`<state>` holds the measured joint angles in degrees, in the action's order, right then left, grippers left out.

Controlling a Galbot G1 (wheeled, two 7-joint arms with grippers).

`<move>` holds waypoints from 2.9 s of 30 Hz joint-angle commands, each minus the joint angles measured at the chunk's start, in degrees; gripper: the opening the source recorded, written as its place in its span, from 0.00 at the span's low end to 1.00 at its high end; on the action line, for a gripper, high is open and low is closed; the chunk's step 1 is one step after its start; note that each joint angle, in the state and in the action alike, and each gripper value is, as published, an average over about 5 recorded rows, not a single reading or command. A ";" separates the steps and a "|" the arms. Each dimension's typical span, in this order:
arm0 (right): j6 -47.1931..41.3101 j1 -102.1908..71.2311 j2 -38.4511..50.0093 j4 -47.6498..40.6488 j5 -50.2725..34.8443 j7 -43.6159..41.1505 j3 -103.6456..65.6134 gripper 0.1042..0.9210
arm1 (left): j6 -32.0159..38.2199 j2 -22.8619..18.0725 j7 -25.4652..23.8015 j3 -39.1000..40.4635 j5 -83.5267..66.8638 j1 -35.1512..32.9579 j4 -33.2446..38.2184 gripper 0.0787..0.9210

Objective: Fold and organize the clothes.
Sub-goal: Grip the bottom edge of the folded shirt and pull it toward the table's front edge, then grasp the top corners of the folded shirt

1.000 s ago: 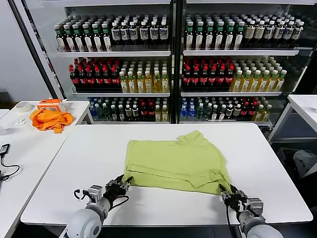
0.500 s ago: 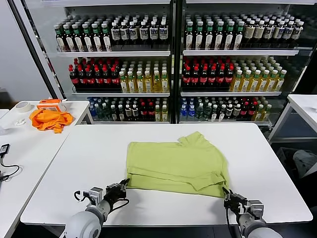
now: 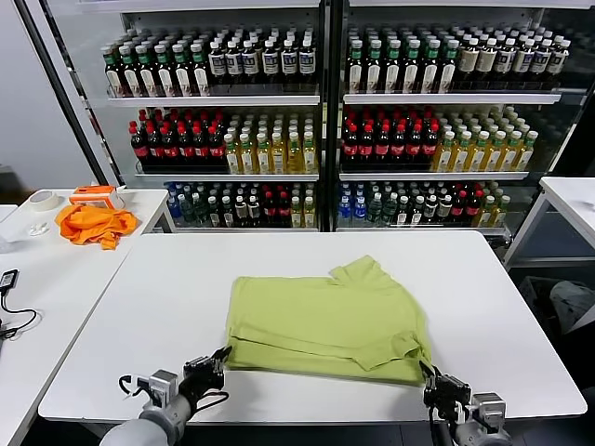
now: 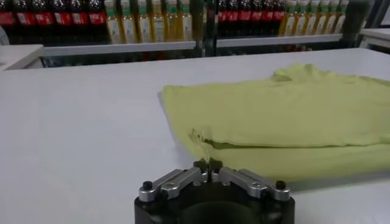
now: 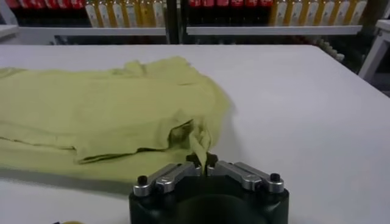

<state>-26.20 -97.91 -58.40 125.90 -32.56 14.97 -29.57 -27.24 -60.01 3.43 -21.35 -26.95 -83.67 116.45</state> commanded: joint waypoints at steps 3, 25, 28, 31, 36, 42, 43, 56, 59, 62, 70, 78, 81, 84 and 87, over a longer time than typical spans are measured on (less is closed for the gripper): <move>0.83 -5.33 -0.44 2.28 2.10 -0.66 0.31 0.03 | 1.78 0.94 -1.13 -3.89 1.34 -7.82 3.88 0.01; -6.76 -4.80 0.36 11.90 6.42 3.24 -3.36 0.43 | 0.19 1.99 2.95 -4.46 1.06 -6.35 9.41 0.28; -6.67 -0.06 1.87 12.28 4.82 2.58 -4.24 0.54 | 0.08 3.31 2.90 -4.48 -0.20 -3.38 8.18 0.38; -6.54 8.05 3.21 8.51 3.12 3.00 -1.96 0.65 | 1.26 4.02 2.52 -2.88 -3.96 1.97 4.69 0.48; -6.97 25.24 4.00 -0.84 -0.26 5.84 8.32 0.82 | 1.95 4.07 2.50 1.08 -8.80 13.08 -3.56 0.66; -6.96 38.96 1.48 -11.97 -1.87 6.21 16.42 0.88 | -0.81 3.52 2.11 3.38 -10.57 20.89 -9.22 0.84; -6.96 40.67 0.83 -13.63 -2.28 6.47 17.22 0.88 | -1.14 3.27 2.14 3.80 -10.70 21.89 -10.10 0.86; -6.62 55.49 -7.27 -33.85 -3.56 7.46 23.13 0.88 | -0.20 0.24 -0.46 10.20 -9.08 33.01 -27.21 0.88; -6.36 57.97 -8.59 -39.32 -4.51 6.72 23.33 0.88 | -0.80 0.12 -0.60 10.72 -8.66 35.07 -29.68 0.88; -5.60 59.43 -9.79 -43.11 -6.17 6.02 23.90 0.88 | -0.30 0.25 -1.20 11.28 -8.06 36.72 -32.18 0.88; -1.01 60.90 -12.08 -48.77 -4.83 3.05 25.65 0.88 | 1.28 0.67 -1.97 12.10 -7.00 37.21 -33.97 0.88; 1.15 63.78 -14.25 -55.32 -2.62 0.58 25.77 0.88 | 1.50 0.45 -2.27 12.05 -6.98 36.93 -34.36 0.88; 1.04 63.96 -14.89 -56.22 -2.08 0.49 25.74 0.88 | 1.55 0.35 -2.65 12.16 -7.18 36.63 -33.83 0.88; 0.63 63.87 -15.09 -56.09 -2.13 0.67 25.74 0.88 | 1.54 0.22 -3.04 12.32 -7.21 36.38 -33.28 0.88; -1.17 63.58 -15.01 -55.39 -2.53 1.90 25.58 0.88 | 1.30 -0.11 -2.90 12.43 -6.82 36.36 -33.38 0.88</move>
<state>-26.99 -36.16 -72.15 74.37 -35.61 16.92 -4.45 -25.84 -59.80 0.70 -9.38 -34.20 -48.25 84.20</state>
